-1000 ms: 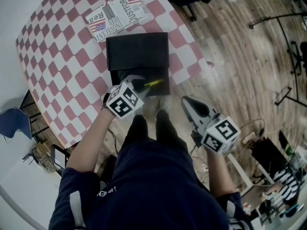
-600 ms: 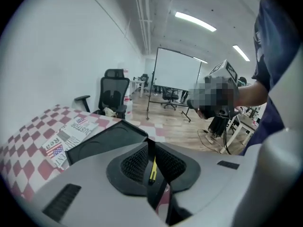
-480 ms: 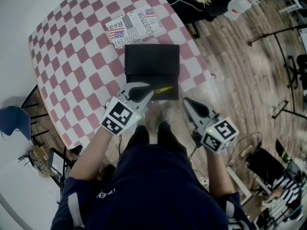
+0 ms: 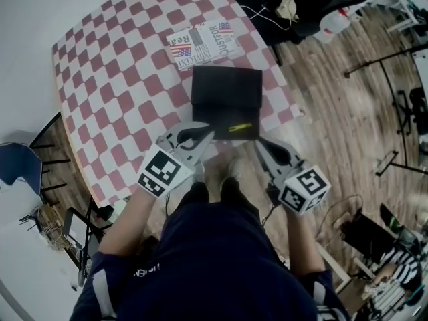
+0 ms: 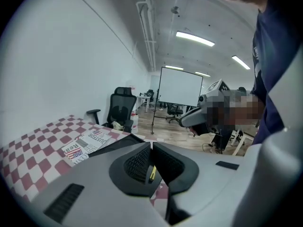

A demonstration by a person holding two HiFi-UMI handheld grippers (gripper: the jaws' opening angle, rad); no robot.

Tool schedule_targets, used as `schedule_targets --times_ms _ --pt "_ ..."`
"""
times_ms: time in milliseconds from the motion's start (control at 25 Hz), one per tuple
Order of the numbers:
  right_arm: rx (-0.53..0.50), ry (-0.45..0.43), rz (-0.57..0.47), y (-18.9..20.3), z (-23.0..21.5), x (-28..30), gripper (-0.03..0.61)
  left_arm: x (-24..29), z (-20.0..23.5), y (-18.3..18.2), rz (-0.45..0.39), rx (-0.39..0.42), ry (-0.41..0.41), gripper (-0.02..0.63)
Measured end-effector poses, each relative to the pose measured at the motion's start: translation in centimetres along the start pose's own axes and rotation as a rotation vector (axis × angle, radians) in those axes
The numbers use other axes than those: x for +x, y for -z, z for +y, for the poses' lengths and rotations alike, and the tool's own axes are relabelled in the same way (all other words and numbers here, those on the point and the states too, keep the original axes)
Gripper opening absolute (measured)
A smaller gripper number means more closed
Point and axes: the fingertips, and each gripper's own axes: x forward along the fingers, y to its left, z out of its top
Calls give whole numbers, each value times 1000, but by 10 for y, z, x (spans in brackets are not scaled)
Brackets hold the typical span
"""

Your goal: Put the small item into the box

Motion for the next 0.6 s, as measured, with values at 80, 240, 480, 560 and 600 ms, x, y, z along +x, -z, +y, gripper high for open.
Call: schedule_targets --times_ms 80,240,480,560,600 --pt "-9 0 -2 -1 9 2 17 -12 1 3 -10 -15 -5 41" --pt "-30 -1 -4 -3 24 5 17 -32 2 8 -33 -42 -13 37" --pt "-68 -2 0 -3 43 12 17 -51 2 10 -72 -91 -6 37" --pt "-76 -4 3 -2 48 13 17 -56 2 8 -83 -92 -9 37" --pt "-79 -6 4 -1 51 14 17 -58 2 7 -87 -92 -10 37"
